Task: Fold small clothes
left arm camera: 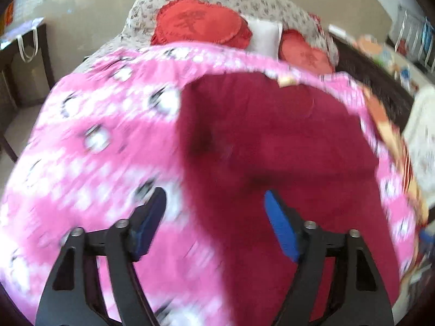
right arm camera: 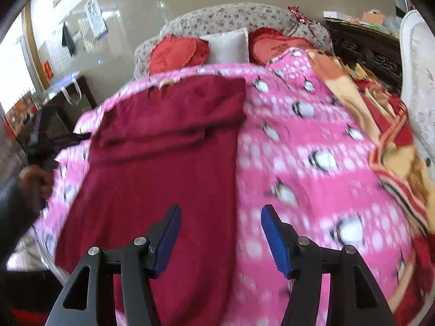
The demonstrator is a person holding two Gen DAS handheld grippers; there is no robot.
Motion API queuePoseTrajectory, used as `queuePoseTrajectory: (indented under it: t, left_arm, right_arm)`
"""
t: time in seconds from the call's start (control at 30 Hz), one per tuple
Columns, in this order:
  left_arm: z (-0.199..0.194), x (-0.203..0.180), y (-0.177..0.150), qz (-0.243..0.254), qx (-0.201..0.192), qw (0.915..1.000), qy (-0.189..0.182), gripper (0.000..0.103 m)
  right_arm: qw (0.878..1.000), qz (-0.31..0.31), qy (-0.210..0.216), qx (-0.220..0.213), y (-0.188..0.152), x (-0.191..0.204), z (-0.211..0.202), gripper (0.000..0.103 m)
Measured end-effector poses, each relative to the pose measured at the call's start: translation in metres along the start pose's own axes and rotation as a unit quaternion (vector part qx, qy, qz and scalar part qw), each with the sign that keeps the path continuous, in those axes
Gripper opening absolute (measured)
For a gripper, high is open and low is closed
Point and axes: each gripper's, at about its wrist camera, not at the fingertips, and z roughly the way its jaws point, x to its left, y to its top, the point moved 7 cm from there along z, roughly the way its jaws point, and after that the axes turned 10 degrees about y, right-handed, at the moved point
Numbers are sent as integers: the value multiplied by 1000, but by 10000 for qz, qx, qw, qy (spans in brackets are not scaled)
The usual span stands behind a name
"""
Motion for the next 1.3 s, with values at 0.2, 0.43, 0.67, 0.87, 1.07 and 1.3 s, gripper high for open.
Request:
queuePoseTrajectory:
  t: [0.2,0.43,0.67,0.87,1.07,1.3]
  left_arm:
    - [-21,24,-110,-160,1009,9919,-753,79]
    - [-57,-22,-156,-369,1304,9572,-2559,88]
    - [-76,-57,-170,-341,1714,9003,-3986,92]
    - [-86,-69,-169,60,1492,9278,-3419,92]
    - [-89,-86,-179,666,1088,9594,-2515,89]
    - [-76,-71,-179,438,1124,9654,-2312,35]
  right_arm:
    - [9998,-46,144,-90,-36,8,1,58]
    - [9987,260,308,-314,-32,5,1,58]
    - [9978,90,420,-511,-33,12,-16,58]
    - [9972,568,404,-254,-62,-9,-16,58]
    - [9928,1009,650,27,-99,-12,-11,58]
    - [9746,1428,1722,-78,-107,2,-4,55]
